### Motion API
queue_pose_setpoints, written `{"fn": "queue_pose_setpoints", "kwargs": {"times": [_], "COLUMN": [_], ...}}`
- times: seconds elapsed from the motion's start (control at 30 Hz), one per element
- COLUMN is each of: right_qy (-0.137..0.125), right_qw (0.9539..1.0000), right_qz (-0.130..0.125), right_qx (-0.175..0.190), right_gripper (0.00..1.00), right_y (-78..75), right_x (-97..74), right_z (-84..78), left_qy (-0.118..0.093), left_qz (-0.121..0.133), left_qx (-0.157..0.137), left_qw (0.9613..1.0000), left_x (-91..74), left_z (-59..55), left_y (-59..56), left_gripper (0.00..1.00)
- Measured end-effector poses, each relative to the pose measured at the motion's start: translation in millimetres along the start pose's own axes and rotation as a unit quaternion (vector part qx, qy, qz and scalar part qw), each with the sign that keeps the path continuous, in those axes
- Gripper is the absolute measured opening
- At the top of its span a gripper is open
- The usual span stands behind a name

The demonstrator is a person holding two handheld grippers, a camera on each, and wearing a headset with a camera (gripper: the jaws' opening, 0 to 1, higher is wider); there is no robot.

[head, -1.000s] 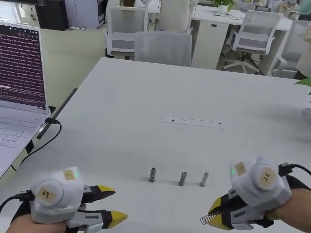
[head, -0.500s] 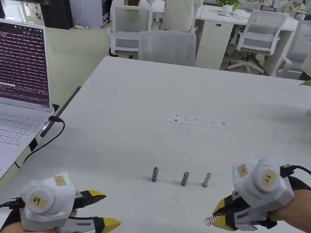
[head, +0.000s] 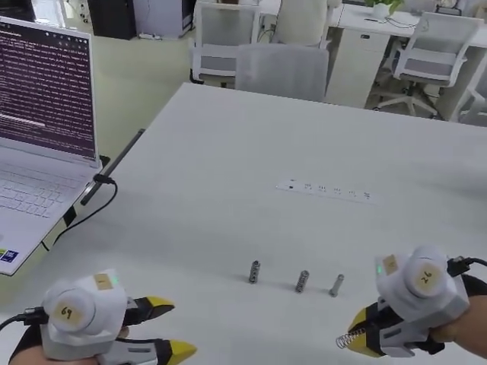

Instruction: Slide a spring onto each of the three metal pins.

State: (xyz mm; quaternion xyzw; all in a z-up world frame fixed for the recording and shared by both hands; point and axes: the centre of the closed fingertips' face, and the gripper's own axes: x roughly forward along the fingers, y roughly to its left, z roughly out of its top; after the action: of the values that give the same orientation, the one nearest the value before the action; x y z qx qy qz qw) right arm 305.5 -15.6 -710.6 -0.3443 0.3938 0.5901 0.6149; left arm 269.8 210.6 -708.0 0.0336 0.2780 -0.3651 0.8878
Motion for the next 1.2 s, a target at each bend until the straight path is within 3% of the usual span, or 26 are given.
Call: {"fn": "queue_pose_setpoints", "kwargs": {"times": [0.77,1.2], "right_qy": [0.017,0.031], "right_qw": [0.9997,0.9990], "right_qz": [-0.015,-0.032], "right_qx": [-0.005,-0.001], "right_gripper": [0.08,0.08], "right_y": [-67.3,-106.2], "right_x": [4.6,2.0], "right_z": [-3.8,-11.1], "left_qy": [-0.007,-0.005], "left_qz": [0.017,0.025], "left_qx": [-0.016,-0.025], "left_qw": [0.9997,0.9994], "left_x": [-1.5,-4.1], "left_z": [2.8,-2.2], "left_y": [5.5,8.0], "left_gripper": [0.40,0.40]}}
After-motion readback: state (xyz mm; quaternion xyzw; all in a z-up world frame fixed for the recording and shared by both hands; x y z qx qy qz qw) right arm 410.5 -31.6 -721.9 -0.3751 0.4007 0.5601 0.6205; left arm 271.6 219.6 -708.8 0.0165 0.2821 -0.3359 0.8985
